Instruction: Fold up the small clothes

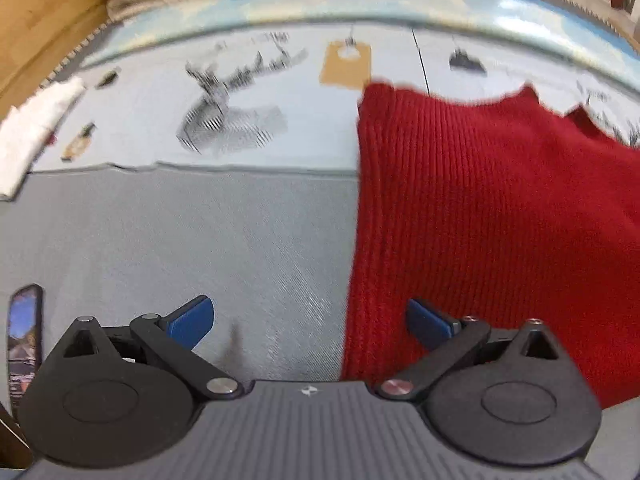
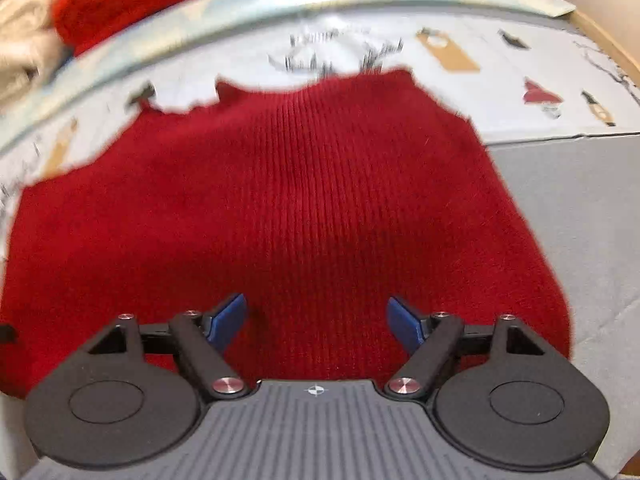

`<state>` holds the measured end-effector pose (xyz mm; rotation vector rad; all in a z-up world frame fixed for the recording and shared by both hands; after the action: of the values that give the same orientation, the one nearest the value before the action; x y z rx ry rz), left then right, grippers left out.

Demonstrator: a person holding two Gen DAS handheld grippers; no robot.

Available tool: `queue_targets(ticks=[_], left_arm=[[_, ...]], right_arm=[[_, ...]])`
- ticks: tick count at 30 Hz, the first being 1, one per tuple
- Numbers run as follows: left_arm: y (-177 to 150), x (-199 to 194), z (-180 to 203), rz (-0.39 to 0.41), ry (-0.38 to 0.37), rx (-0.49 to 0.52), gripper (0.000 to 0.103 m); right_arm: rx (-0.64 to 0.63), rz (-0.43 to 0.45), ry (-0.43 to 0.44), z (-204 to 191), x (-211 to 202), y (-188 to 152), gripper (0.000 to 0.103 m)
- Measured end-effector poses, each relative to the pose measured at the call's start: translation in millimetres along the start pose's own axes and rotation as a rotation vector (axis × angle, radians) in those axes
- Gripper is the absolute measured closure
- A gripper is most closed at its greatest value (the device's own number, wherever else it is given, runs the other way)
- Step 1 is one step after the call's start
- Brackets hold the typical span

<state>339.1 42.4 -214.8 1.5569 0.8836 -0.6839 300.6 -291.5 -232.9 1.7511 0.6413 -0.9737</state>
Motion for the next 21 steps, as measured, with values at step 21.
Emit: queue_targets(ticks=[21], left_arm=[[-7.8,20.1,5.7,-0.075,0.007,0.018,0.0]], right_arm=[[-0.009,-0.069,-0.063,30.0,13.5,-36.8,0.021]])
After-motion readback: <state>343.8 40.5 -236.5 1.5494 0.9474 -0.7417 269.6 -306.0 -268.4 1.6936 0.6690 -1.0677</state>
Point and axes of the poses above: each gripper's, at about its wrist camera, not at the fingertips, and x roughly the way its jaws point, z to its right, y to its top, the point moved 4 cm from there along x, roughly the way its jaws point, and after that the axes turned 5 degrees about z, right-handed, at the moved point
